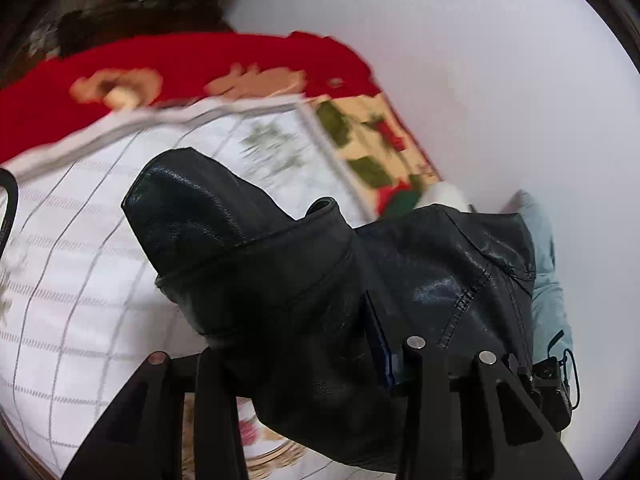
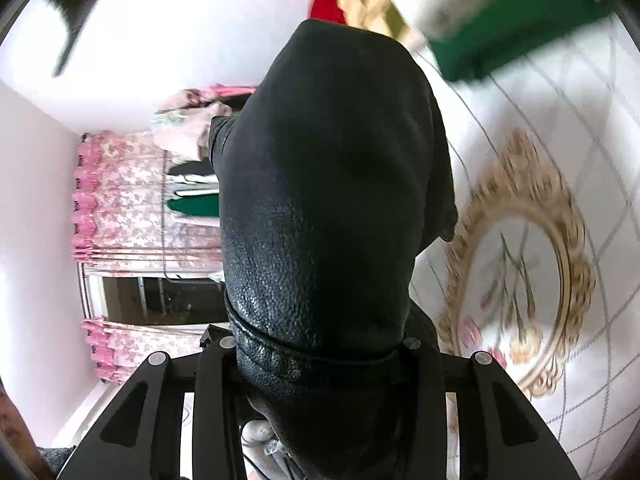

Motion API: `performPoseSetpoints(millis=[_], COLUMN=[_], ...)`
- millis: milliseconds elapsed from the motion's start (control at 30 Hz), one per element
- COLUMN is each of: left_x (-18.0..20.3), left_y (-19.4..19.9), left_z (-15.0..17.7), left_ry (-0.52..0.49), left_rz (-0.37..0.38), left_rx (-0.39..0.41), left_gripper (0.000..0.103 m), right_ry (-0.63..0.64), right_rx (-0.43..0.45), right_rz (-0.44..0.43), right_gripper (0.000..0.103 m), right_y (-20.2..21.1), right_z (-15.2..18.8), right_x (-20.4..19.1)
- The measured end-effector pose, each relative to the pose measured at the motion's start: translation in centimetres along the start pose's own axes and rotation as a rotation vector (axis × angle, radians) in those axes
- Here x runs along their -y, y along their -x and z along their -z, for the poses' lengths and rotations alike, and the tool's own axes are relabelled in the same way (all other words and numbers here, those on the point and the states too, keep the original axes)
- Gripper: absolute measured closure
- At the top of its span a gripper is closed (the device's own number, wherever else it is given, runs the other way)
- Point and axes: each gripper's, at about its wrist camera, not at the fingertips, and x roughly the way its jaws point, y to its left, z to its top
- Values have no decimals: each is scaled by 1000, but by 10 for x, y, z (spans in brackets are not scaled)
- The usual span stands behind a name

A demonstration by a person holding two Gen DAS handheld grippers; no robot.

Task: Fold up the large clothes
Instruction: 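Carry the folded jacket with both grippers toward the sweater stack, then lower the jacket onto the green sweater stack and open both grippers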

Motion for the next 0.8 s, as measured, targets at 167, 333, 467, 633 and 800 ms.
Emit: performPoseSetpoints(millis=[167,333,467,633,800], left_x=[87,161,202,215,209], left_y=[-31,-90,-148,-224,-287], left_z=[-38,-76,-96,-97,-82], left_ry=[-27,-47,-65,-45,-129], left_rz=[49,100,134,130,25], left_rx=[31,51,62,20,-59], left_gripper=[67,67,67,67,64], right_ry=[58,96,110,78,-67], right_rx=[39,64,56,-5,-16], right_rz=[-15,-22,-45,-48,-28], right_gripper=[61,61,61,61,57], right_y=[38,74,97,107,113], right_z=[-73,-165,-252,-348,-397], right_x=[-57,-85,-85,-29,59])
